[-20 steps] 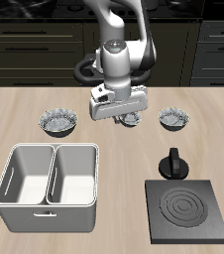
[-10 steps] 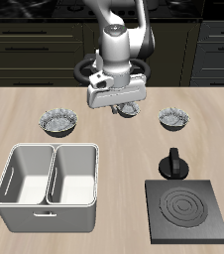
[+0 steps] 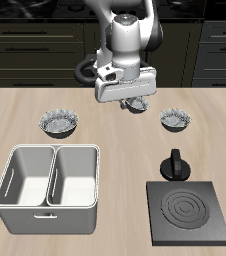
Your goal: Turn off the flat stove and place the smallest bowl on it
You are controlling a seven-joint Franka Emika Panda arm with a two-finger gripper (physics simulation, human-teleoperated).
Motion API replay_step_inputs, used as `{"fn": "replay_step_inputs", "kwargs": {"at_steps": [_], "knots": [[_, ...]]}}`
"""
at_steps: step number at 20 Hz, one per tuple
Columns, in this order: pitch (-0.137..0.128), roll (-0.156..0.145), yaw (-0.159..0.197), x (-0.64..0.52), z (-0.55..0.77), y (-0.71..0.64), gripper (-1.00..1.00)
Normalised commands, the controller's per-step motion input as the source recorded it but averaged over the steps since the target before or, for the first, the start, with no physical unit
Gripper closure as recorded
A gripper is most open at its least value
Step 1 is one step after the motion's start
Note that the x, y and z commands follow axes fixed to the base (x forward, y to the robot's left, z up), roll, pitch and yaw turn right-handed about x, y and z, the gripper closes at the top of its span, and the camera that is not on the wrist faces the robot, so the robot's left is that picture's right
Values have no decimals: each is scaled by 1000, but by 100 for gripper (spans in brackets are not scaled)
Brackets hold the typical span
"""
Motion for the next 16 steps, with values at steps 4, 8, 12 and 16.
{"fn": "replay_step_inputs", "kwargs": {"at_steps": [4, 8, 12, 16], "knots": [[-5, 14, 12, 228, 251, 213, 100], [-1, 11, 28, 287, 165, 297, 100], [32, -45, -29, 451, 97, 258, 100], [17, -62, 8, 490, 156, 78, 100]]}}
